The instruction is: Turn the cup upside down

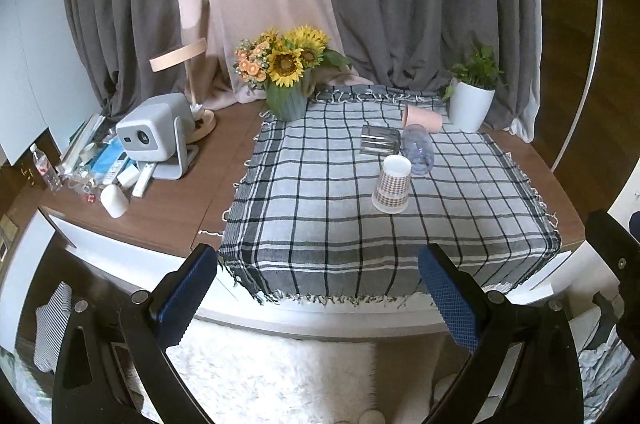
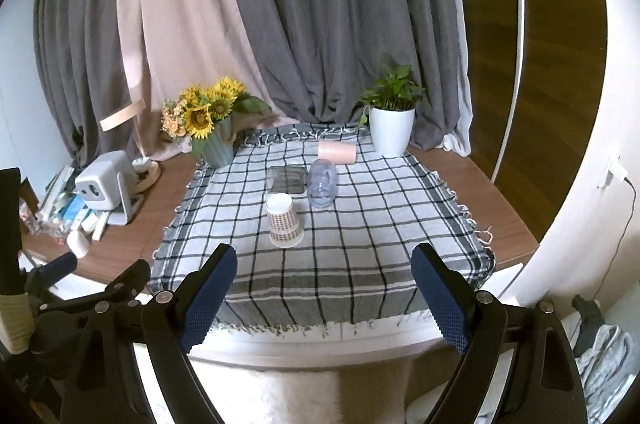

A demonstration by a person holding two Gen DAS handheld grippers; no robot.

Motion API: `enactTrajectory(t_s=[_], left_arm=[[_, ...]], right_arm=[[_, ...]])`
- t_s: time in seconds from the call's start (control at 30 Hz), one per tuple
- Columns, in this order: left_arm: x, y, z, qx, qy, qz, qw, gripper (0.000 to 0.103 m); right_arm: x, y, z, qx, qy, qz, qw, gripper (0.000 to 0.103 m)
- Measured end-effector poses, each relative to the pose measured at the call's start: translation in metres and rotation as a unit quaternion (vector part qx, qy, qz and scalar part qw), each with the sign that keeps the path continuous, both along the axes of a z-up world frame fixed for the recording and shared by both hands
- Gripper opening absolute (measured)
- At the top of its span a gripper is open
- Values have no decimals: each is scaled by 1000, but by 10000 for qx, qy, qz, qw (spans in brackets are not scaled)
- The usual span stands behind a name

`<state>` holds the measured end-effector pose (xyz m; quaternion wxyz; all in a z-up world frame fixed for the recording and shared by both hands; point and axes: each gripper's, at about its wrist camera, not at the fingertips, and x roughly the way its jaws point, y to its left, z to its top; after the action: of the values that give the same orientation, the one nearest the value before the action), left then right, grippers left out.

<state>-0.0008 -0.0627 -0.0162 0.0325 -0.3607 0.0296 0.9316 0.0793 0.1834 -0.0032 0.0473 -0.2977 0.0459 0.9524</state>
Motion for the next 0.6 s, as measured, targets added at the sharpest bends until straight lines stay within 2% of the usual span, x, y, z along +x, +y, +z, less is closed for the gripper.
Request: enactTrajectory(t_s=[0.6], left_arm=[[27, 3, 7, 43, 47, -90, 9999, 103]], right_arm=[[30, -1, 8, 89, 134, 3, 9999, 89]])
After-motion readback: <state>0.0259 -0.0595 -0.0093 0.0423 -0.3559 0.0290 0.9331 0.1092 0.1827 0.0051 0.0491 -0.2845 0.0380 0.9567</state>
